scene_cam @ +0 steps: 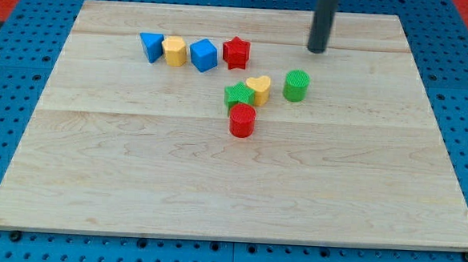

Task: Place the yellow heart in between the green star and the red star

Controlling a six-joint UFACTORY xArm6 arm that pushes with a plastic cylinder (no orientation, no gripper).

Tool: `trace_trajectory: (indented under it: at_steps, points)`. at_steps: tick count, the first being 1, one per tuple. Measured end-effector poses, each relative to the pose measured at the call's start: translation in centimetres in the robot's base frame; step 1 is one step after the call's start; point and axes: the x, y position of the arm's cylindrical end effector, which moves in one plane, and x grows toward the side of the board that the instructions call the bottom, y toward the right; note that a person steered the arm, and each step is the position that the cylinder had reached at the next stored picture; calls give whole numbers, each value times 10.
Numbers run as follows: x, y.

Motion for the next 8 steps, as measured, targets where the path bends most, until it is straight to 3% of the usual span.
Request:
trace_trajectory:
  at_steps: [2,8]
  points:
    - [97,-2]
    - [75,-110]
